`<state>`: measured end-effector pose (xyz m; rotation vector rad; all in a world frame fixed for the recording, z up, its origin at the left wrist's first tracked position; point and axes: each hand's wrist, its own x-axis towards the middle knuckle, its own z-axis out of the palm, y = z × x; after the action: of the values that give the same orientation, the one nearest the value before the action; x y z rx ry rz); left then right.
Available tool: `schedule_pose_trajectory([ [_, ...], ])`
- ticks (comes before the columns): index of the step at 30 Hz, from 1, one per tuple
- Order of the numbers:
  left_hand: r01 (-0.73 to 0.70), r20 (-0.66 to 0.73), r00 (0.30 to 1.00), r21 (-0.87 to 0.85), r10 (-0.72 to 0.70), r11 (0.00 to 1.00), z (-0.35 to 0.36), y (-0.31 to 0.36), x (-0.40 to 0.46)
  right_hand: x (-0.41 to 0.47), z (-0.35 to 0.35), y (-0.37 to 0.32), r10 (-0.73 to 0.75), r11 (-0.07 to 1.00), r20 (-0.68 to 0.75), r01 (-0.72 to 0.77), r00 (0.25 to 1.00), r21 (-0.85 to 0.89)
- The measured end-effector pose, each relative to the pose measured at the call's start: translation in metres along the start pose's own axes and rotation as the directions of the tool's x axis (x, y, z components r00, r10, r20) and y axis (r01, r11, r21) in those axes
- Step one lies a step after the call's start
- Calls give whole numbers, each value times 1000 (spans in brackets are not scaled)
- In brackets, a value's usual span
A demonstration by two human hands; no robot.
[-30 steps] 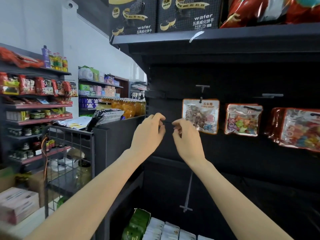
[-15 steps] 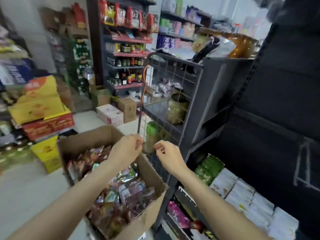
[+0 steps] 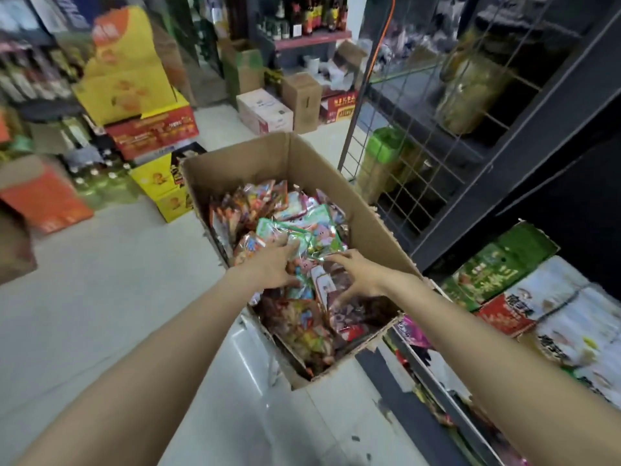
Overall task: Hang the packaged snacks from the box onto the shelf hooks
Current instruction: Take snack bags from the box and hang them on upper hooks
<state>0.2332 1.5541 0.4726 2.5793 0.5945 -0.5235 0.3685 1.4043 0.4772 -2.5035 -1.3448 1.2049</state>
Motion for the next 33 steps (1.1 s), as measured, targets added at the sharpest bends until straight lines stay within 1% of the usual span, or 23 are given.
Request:
schedule_pose_trajectory([
  [1, -5, 0, 1000, -3, 5, 1000, 0, 0, 2, 3, 1, 1, 15, 999, -26, -16, 1000, -28],
  [2, -4, 1, 1000, -8, 4, 1000, 1, 0, 4, 7, 4, 2, 33, 995, -70, -40, 997, -96],
  [3, 1, 7, 1000, -12, -1, 1000, 2, -1, 6, 11, 6, 3, 21, 984, -133, -44, 991, -172],
  [4, 7, 10, 1000, -11, -7, 1000, 4, -1, 8, 15, 8, 3, 7, 973, -159, -43, 987, -227],
  [5, 11, 13, 1000, -4, -11, 1000, 5, 0, 8, 18, 10, 4, -21, 970, -170, -21, 985, -243],
  [7, 11, 18, 1000, -1, -11, 1000, 6, 0, 8, 20, 12, 3, -32, 974, -141, -1, 989, -225],
  [8, 10, 18, 1000, -10, -10, 1000, 6, -1, 8, 18, 10, 1, -45, 970, -138, 11, 989, -242],
  [9, 10, 19, 1000, -30, -9, 999, 6, -2, 9, 18, 7, -1, -72, 956, -143, 27, 987, -293],
  [11, 11, 16, 1000, -76, -10, 997, 6, -2, 7, 15, -3, -4, -82, 954, -195, 21, 977, -298],
  [15, 44, 0, 999, -171, -44, 984, 5, 1, 1, -2, -28, -8, -136, 982, -269, 94, 954, -163],
  [17, 95, -17, 994, -328, -107, 940, -6, 10, -8, -13, -38, -11, -149, 988, -351, 130, 924, -79],
  [19, 142, -70, 977, -489, -201, 860, -22, 20, -18, -28, -49, -15, -163, 983, -431, 185, 887, 9],
  [21, 60, -149, 970, -622, -194, 781, -39, 33, -26, -46, -64, -19, -159, 968, -499, 233, 852, 90],
  [23, -80, -215, 971, -707, -106, 703, -59, 49, -32, -67, -82, -23, -144, 943, -577, 288, 804, 165],
  [24, -176, -276, 961, -692, -31, 700, -67, 57, -33, -78, -92, -25, -141, 924, -617, 326, 775, 198],
  [25, -271, -356, 934, -657, 27, 704, -77, 67, -36, -89, -102, -27, -137, 902, -657, 367, 741, 226],
  [27, -370, -451, 887, -573, 96, 731, -102, 90, -43, -114, -120, -30, -101, 862, -731, 426, 674, 274],
  [28, -398, -489, 864, -519, 119, 756, -113, 102, -46, -129, -129, -31, -68, 844, -767, 447, 638, 297],
  [30, -496, -564, 801, -434, 203, 752, -135, 131, -56, -159, -146, -30, 0, 789, -816, 501, 578, 355],
  [32, -572, -644, 722, -350, 253, 742, -155, 157, -62, -191, -162, -26, 59, 746, -830, 528, 554, 405],
  [33, -595, -678, 690, -332, 254, 731, -163, 170, -63, -207, -170, -21, 91, 723, -822, 530, 563, 443],
])
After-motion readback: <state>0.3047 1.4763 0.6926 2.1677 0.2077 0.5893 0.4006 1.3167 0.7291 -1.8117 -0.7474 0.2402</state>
